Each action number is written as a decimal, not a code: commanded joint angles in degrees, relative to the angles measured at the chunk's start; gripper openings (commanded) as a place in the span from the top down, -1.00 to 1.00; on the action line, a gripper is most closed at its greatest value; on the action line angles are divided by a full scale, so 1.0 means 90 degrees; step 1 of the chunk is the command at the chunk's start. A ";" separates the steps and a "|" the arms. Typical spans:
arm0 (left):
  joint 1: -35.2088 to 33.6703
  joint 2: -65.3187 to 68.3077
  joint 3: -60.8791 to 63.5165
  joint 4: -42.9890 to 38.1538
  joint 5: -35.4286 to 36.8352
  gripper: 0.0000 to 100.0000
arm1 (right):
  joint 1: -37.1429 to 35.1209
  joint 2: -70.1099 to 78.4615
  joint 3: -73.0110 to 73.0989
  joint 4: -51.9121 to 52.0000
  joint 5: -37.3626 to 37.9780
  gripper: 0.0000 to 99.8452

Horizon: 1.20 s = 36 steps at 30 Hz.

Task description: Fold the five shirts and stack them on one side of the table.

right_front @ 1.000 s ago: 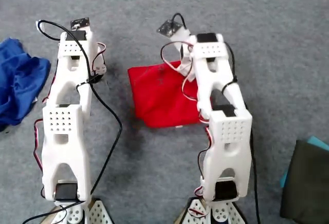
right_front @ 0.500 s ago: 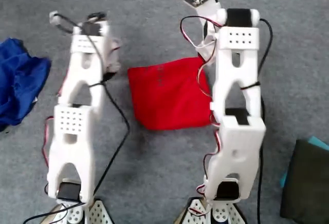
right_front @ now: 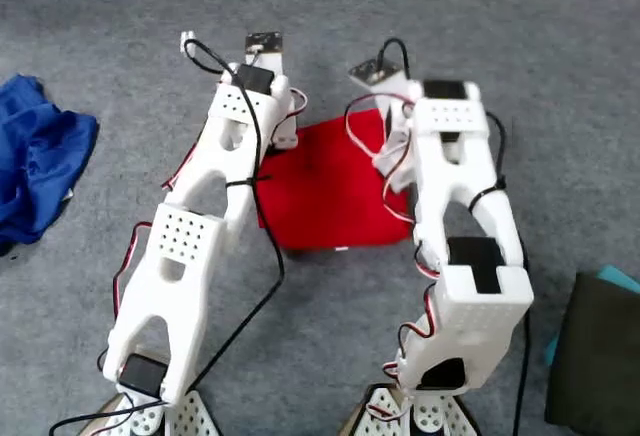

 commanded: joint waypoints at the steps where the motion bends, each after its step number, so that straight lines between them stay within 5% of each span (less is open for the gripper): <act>1: -0.0274 0.0024 -0.0244 -0.0283 0.0078 0.96 | 0.0259 0.0249 0.0220 -0.0615 -0.0059 0.99; 10: -0.0293 0.0015 -0.0400 -0.0176 0.0039 0.96 | 0.0444 0.0874 -0.1460 0.0645 -0.0059 0.99; 16: -0.0518 0.0063 -0.2647 0.1328 0.0039 0.96 | 0.0405 0.0327 -0.3072 0.2217 -0.0059 0.99; 20: -0.0840 0.0024 -0.3214 0.1495 0.0039 0.96 | 0.0405 -0.0181 -0.3531 0.2891 -0.0059 0.99; 26: -0.1104 0.0024 -0.2403 0.1495 -0.0547 0.94 | 0.0601 -0.1187 -0.2681 0.2989 -0.0020 0.98; 36: -0.1192 0.0015 -0.1514 0.1495 -0.1182 0.59 | 0.0952 -0.3805 0.0552 0.2979 -0.0078 0.96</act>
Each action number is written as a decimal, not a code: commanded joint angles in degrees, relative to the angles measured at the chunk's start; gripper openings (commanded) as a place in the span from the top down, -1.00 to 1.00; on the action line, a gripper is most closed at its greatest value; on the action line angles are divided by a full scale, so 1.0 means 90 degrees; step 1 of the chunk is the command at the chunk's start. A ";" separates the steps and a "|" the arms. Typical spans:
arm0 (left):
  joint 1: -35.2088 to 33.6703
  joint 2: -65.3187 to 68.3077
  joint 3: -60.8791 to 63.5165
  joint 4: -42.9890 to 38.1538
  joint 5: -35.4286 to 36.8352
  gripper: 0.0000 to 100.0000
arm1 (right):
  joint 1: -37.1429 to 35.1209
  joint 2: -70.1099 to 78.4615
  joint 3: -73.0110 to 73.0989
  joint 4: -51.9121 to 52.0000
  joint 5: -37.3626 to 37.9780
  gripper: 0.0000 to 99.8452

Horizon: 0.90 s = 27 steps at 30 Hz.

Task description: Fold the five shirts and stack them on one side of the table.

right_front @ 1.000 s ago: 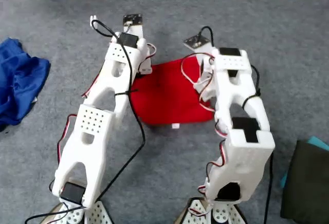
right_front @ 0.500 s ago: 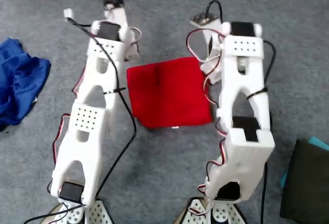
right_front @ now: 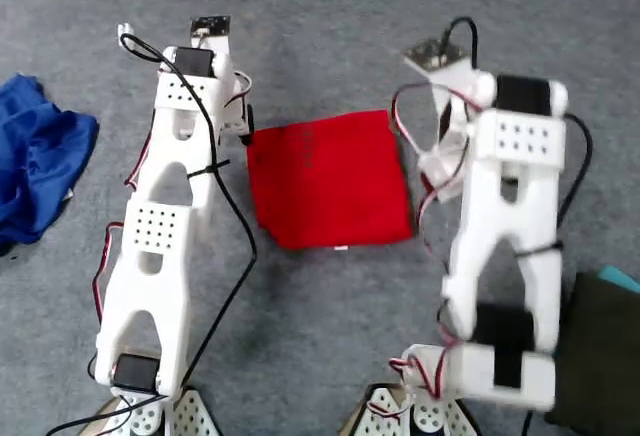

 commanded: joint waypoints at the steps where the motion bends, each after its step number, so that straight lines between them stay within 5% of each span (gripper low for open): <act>1: -0.0088 -0.0190 -0.0059 0.0078 -0.0078 0.59 | 0.0063 -0.1089 0.0855 0.0107 -0.0156 0.91; 8: 0.0195 -0.0190 -0.0010 0.0078 0.0068 0.59 | -0.0357 -0.1314 0.1958 -0.0674 -0.2852 0.43; 17: 0.0205 -0.0249 -0.0068 0.0078 0.0762 0.59 | -0.1978 -0.0679 0.3121 -0.3184 -0.6623 0.26; 27: 0.0244 -0.0396 0.0000 0.0078 0.0762 0.59 | -0.2076 0.1167 0.1880 -0.3389 -0.8313 0.01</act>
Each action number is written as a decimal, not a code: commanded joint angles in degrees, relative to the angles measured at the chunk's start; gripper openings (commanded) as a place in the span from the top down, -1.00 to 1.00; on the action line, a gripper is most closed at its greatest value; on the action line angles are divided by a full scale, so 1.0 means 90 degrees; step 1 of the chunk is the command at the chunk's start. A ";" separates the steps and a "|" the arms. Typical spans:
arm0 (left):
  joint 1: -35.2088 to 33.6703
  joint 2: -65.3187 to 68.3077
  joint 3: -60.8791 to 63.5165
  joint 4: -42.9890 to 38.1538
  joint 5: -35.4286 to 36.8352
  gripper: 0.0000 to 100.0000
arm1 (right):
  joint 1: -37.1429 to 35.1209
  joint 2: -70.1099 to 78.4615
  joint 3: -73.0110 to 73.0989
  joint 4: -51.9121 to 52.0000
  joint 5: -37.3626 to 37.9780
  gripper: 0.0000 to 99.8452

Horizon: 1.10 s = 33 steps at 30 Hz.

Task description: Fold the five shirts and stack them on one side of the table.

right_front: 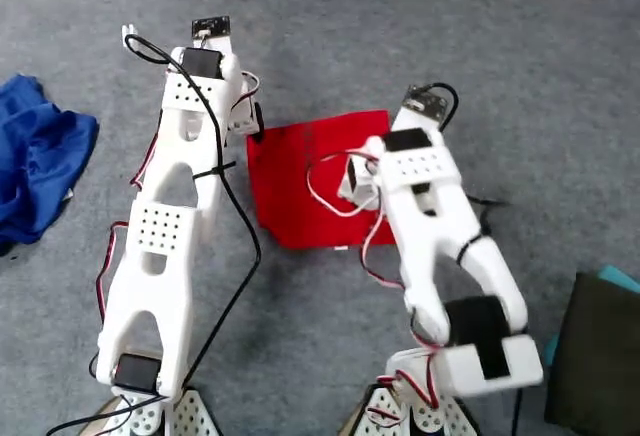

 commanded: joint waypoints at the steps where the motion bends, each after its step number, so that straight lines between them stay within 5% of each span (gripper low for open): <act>1: 0.0039 -0.0405 -0.0029 0.0078 0.0039 0.59 | -0.0034 0.0454 -0.0777 0.0166 -0.0459 0.01; 28: 0.0088 -0.0083 -0.0098 0.0059 0.0010 0.60 | -0.0044 0.3238 -0.2632 -0.0215 -0.0977 0.02; 33: 0.0147 -0.0005 -0.0098 0.0049 0.0000 0.60 | -0.0024 0.3228 -0.2652 0.0147 -0.0918 0.31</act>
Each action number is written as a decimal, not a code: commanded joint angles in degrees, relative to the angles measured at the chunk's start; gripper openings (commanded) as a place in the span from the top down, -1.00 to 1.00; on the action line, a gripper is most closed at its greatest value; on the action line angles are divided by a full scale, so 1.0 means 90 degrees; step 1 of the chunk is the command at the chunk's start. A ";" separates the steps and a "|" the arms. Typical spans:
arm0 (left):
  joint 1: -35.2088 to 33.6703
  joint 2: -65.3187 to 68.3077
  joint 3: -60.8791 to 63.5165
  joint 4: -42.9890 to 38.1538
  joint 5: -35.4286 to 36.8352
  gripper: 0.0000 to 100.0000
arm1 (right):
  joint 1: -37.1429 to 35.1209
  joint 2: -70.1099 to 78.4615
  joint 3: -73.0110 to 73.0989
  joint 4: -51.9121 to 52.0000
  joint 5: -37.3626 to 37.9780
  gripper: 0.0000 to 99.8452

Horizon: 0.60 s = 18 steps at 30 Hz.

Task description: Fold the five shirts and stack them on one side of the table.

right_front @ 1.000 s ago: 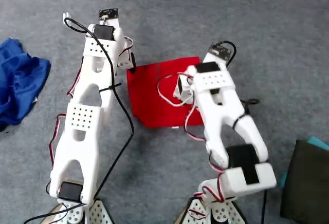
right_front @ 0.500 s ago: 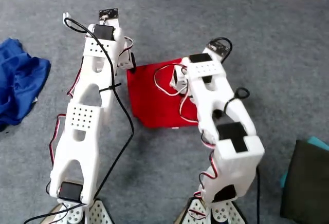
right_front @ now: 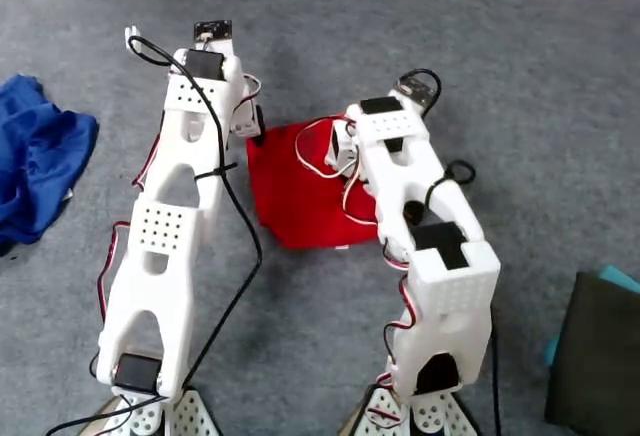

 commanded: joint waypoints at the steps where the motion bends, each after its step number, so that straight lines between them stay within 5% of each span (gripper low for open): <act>1: 0.0098 -0.0122 -0.0098 0.0049 0.0000 0.60 | -0.0005 0.0063 -0.0054 0.0254 0.0068 0.40; 7: 0.0107 -0.0122 -0.0098 0.0049 0.0000 0.60 | 0.0005 0.0044 -0.0063 0.0322 0.0654 1.00; 18: 0.0117 -0.0083 -0.0098 0.0049 -0.0332 0.60 | 0.0523 0.0063 -0.1226 0.1778 0.0781 0.99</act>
